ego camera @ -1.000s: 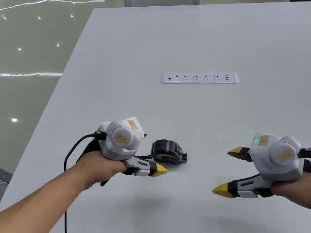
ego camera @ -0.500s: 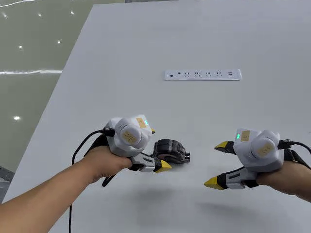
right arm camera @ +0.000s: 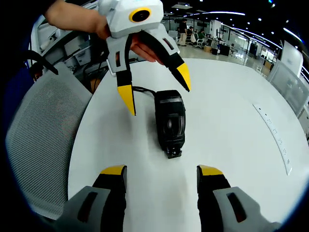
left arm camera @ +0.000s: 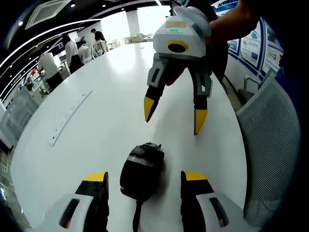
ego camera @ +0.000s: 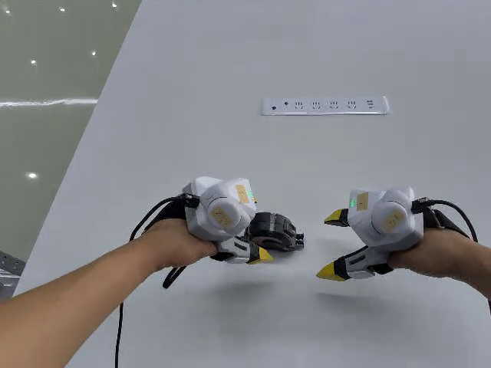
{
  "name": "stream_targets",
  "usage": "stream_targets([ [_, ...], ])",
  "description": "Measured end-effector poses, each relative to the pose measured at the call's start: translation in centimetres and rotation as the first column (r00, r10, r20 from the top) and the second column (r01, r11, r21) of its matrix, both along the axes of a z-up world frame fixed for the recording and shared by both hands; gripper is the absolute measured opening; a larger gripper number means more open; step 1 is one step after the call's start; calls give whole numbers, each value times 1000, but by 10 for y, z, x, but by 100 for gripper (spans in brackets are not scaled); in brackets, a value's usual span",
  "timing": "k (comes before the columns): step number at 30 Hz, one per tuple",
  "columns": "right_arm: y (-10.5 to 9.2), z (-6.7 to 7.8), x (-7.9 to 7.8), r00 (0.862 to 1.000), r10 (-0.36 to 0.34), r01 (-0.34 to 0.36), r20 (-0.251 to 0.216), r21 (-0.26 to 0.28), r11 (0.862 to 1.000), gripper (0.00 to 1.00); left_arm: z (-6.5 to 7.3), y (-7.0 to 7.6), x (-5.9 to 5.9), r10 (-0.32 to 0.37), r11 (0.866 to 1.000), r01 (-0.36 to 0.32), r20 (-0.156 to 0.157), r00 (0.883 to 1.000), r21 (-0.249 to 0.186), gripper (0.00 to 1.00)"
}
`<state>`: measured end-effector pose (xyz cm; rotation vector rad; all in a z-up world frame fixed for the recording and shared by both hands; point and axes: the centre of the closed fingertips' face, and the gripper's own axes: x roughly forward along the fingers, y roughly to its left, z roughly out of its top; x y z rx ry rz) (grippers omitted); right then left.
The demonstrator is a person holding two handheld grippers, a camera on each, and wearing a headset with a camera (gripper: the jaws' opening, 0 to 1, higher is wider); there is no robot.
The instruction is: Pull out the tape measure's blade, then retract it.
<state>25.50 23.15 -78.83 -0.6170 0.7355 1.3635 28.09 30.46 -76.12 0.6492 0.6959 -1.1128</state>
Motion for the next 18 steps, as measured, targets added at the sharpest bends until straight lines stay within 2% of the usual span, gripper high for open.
stream_targets([
  [4,4,-5,3,1000,28,-28,6,-5,1000,53,-4,-2,3,-28,999,28,4,1000,16,55],
  [12,12,-13,8,997,72,-72,13,-6,997,49,-8,-4,8,-55,998,55,-3,999,19,52],
  [18,19,-18,11,994,111,-110,19,-10,994,44,-12,-4,7,-92,995,92,-7,996,35,50],
])
